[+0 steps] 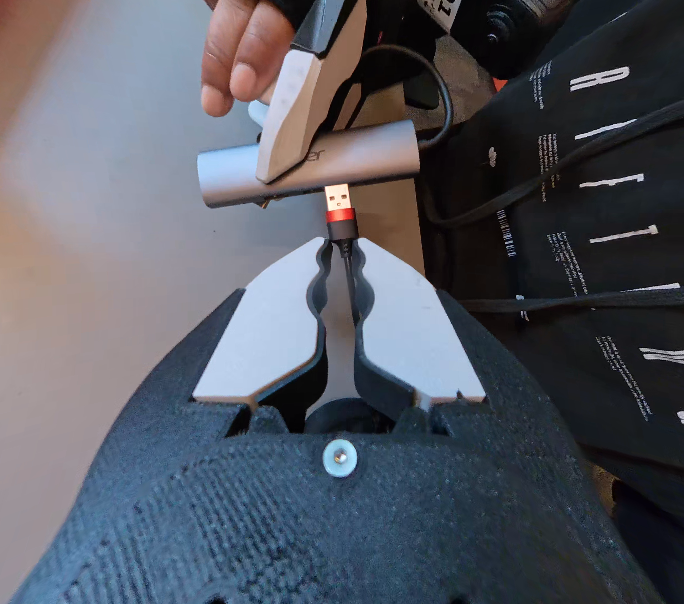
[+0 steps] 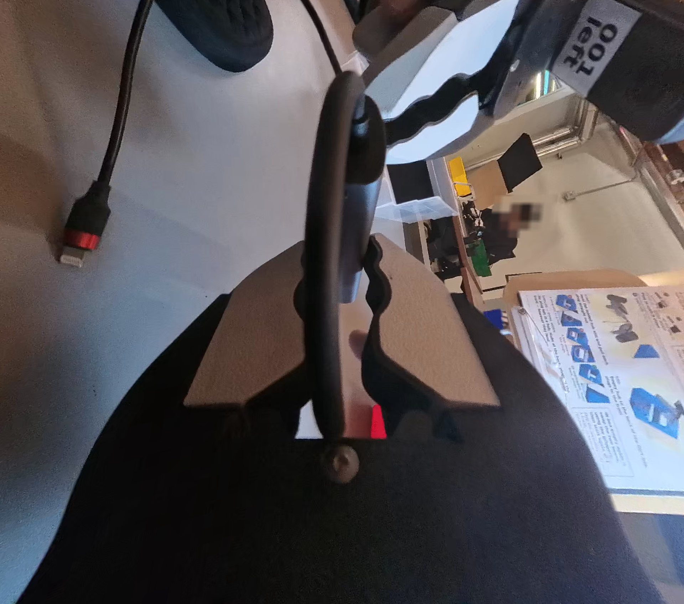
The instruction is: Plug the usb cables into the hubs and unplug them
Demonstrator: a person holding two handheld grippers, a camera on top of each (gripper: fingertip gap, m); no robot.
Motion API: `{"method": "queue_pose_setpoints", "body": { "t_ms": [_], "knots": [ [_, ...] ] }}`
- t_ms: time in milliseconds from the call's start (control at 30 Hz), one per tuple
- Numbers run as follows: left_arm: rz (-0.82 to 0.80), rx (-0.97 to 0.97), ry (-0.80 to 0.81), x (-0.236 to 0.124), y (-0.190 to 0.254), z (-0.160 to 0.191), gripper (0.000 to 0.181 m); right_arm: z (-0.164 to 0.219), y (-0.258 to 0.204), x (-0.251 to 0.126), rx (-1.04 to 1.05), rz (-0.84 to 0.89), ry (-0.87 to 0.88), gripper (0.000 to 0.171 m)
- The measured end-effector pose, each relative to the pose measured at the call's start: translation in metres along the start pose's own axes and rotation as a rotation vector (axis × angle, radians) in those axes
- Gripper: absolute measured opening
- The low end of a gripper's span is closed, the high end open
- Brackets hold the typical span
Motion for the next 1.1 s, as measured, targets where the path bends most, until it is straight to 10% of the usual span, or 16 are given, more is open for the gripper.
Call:
{"method": "queue_pose_setpoints", "body": {
  "t_ms": [1100],
  "knots": [
    [0.086,-0.259,0.187,0.018,0.001,0.003,0.009,0.008,-0.007,0.005,-0.113,-0.016,-0.218,0.027]
  ]
}}
Point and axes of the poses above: each gripper's, where its closed fingertips meet, x out along the fingers, z out of its underside, y = z × x across the jaws, the point moved 3 cm from there along -x, back along the fingers, and after that the axes turned 6 degrees about y, right-handed, at the moved point
